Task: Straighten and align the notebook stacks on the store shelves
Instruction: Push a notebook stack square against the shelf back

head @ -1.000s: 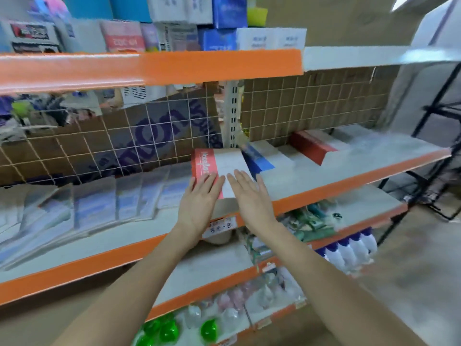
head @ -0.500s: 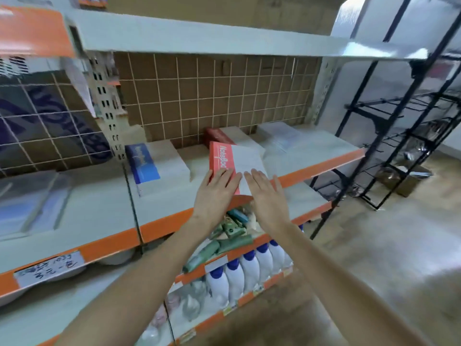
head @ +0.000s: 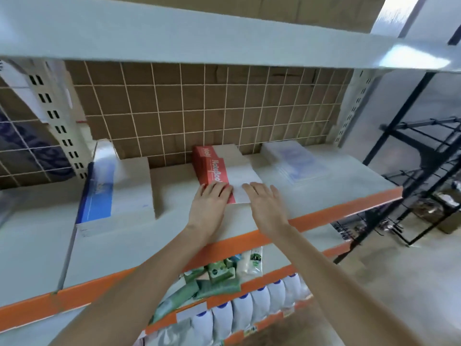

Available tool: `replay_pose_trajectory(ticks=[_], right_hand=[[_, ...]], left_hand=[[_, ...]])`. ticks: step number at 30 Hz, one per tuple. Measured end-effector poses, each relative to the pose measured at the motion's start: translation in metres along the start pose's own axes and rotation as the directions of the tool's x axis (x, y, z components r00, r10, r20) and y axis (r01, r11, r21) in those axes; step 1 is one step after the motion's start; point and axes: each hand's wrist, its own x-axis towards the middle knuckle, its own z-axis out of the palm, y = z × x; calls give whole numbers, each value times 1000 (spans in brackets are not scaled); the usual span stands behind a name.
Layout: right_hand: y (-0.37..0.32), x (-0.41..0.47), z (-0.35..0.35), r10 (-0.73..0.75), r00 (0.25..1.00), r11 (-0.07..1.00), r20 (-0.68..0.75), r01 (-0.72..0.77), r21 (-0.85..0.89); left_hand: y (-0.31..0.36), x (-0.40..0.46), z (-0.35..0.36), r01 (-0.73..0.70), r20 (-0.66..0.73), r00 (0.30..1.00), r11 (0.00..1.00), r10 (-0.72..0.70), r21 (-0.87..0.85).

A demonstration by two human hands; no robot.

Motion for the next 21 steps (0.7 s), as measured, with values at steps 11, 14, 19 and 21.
replay_pose_trajectory(ticks=[11,14,19,21], right_hand=[[49,49,16,-220,961,944,170,165,286],[57,52,15,-250,952,913,176,172,369],[74,49,20,-218,971,859,96,144,491],[80,49,23,-198,978,846,64,138,514]], left_hand=[[-5,11,16,109,89,990,994,-110,17],[-7,8,14,195,68,978,980,-198,41],[-5,7,8,272,74,957,957,-280,102],[-4,8,8,303,78,945,942,-316,144]])
